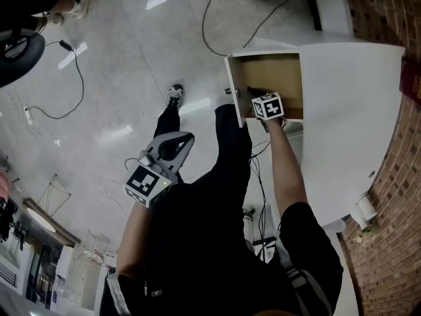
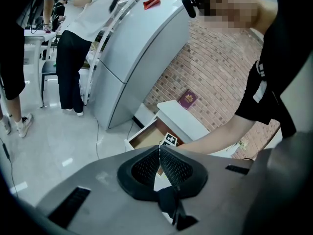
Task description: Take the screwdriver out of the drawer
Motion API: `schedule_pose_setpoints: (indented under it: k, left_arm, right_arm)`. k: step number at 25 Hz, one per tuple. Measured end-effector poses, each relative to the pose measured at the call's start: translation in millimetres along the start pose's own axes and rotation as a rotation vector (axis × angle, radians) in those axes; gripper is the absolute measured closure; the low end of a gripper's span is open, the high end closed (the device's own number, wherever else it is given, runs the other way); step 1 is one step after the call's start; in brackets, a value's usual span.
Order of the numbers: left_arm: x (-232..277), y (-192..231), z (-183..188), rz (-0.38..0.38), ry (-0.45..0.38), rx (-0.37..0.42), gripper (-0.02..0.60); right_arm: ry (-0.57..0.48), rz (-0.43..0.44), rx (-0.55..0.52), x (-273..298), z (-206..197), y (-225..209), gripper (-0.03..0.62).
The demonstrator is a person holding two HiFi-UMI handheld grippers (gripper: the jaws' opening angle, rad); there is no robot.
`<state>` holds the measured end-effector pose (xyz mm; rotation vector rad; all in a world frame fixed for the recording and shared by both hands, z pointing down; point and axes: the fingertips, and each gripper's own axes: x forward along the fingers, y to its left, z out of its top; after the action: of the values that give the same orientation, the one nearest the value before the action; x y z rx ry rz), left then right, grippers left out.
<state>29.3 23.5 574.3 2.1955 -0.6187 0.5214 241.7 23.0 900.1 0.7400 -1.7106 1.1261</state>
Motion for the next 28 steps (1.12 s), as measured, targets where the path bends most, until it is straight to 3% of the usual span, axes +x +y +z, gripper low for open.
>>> schedule_pose_setpoints:
  k: [13,19,28]
  left_arm:
    - [-55,-6,36,0.001,-0.055,0.058,0.563]
    - [-54,-12,74,-0.082,-0.095,0.136,0.563]
    - [-43,-49,110,-0.225,-0.064,0.239,0.564]
  right_arm:
    - [-0.157,-0.026,0.046,-129,14,66,0.482]
    - [-0.311,-0.07,0.092,-199,30,84,0.482]
    - [-0.57,-0.043,0.256,-283,19,147,0.48]
